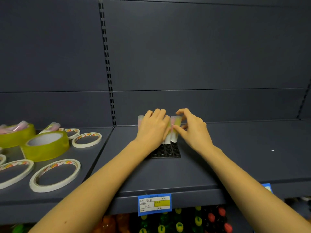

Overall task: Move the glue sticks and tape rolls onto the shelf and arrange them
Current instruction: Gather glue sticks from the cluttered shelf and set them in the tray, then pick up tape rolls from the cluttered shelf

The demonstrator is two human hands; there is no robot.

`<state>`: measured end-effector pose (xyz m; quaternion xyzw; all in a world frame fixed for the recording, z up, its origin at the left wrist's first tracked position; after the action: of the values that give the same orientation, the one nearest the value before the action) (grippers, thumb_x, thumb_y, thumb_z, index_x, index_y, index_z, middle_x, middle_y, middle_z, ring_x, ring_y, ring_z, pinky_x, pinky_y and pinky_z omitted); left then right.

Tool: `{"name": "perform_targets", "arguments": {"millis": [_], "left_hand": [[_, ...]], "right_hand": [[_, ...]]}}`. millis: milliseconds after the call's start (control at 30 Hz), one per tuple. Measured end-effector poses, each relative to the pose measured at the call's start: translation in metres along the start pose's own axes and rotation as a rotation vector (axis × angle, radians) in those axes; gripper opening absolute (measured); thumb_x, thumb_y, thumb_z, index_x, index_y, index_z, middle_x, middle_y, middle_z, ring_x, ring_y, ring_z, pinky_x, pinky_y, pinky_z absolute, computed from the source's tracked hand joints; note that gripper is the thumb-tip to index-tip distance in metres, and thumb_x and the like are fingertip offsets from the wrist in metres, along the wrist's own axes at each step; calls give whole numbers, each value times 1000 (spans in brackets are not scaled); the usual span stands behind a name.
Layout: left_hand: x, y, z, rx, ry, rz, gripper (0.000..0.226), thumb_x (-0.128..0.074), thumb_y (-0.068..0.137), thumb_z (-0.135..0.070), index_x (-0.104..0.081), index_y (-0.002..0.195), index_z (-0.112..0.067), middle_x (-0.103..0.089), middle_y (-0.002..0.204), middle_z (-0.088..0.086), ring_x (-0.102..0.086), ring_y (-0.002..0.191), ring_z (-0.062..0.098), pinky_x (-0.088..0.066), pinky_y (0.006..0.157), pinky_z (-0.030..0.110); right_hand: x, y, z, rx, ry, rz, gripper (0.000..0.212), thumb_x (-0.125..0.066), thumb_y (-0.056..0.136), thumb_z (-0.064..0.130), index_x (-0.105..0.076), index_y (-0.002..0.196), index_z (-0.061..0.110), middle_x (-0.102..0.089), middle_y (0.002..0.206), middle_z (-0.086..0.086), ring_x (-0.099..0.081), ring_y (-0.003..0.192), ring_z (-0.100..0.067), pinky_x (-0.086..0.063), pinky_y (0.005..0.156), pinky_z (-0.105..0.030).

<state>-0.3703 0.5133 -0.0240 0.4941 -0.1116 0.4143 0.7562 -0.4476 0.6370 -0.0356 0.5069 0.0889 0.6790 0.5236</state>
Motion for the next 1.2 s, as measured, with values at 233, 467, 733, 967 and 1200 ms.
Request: {"name": "perform_targets", "arguments": {"millis": [233, 467, 733, 967, 1200], "left_hand": [[-14, -1, 9, 56, -246, 101, 47, -28, 99, -39, -36, 140, -18, -40, 136, 5, -40, 120, 21, -29, 96, 33], [6, -19, 44, 213, -396, -30, 37, -39, 96, -32, -53, 126, -14, -48, 129, 2, -45, 116, 19, -30, 92, 30], [28, -80, 109, 407, -452, 28, 25, -46, 94, -32, -65, 100, -17, -61, 98, -2, -53, 95, 16, -38, 72, 28], [45, -157, 178, 596, -444, 114, 25, -51, 92, -34, -69, 91, -16, -67, 94, 2, -59, 89, 22, -47, 74, 34], [56, -242, 256, 801, -377, 288, 46, -49, 91, -38, -46, 51, -16, -47, 52, 0, -53, 63, 27, -34, 55, 30]], "right_hand": [[-1, 2, 4, 53, -236, 42, 26, -57, 90, 42, -57, 108, 24, -62, 104, 7, -62, 93, -16, -51, 73, -35], [15, 13, 20, 46, -423, 113, 47, -36, 93, 57, -68, 109, 27, -40, 93, 6, -45, 90, -13, -34, 65, -30], [-3, -5, 92, 171, -257, -3, 24, -46, 94, 39, -62, 108, 27, -54, 99, 7, -54, 93, -14, -34, 66, -26], [-76, -21, 170, 194, -121, 340, 20, -48, 91, 39, -63, 99, 27, -67, 99, 3, -60, 98, -25, -49, 81, -33], [-140, -40, 210, 139, -523, 668, 54, -33, 92, 61, -57, 102, 14, -62, 109, -9, -57, 101, -30, -37, 71, -34]]}}
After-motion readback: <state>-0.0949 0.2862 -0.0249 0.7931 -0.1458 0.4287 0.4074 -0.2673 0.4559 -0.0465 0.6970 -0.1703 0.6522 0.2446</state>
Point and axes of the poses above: each hand's wrist, its own y-axis towards the middle knuckle, its own x-axis out of the back of the hand, z = x × y, the point moved 1 cm from there along y, towards the middle knuckle
